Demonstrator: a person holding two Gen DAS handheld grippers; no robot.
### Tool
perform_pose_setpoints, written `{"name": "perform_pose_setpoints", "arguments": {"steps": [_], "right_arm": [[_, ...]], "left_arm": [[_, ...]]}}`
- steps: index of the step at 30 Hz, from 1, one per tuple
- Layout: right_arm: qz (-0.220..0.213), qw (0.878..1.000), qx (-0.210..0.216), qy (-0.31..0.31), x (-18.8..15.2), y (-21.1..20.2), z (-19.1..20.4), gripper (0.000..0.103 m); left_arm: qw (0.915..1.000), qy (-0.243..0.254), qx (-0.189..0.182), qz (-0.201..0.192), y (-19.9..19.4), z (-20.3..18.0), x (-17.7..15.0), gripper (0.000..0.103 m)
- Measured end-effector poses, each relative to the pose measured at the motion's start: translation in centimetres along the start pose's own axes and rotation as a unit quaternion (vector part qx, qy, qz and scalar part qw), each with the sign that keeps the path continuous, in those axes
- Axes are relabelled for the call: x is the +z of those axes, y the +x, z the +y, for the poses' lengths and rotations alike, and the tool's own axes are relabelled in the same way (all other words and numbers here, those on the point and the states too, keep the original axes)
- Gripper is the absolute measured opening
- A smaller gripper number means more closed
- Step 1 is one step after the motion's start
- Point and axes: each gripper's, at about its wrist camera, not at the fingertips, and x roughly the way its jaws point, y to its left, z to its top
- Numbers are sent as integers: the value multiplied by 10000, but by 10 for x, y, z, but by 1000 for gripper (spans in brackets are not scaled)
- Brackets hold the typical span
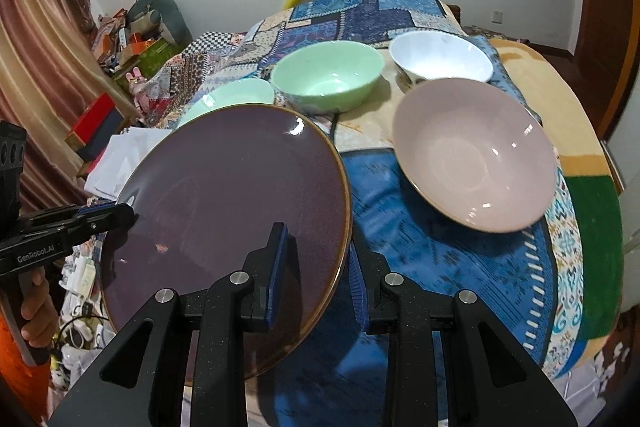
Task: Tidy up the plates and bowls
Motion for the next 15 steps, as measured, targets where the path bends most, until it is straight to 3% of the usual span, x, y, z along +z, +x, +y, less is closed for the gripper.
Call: {"name": "perform_pose_setpoints", "arguments": {"steps": [15], "right_arm": [[264,9993,-106,243,-16,14,-31,26]], "left_arm": [[9991,1,-51,432,48,-17,1,17]]}}
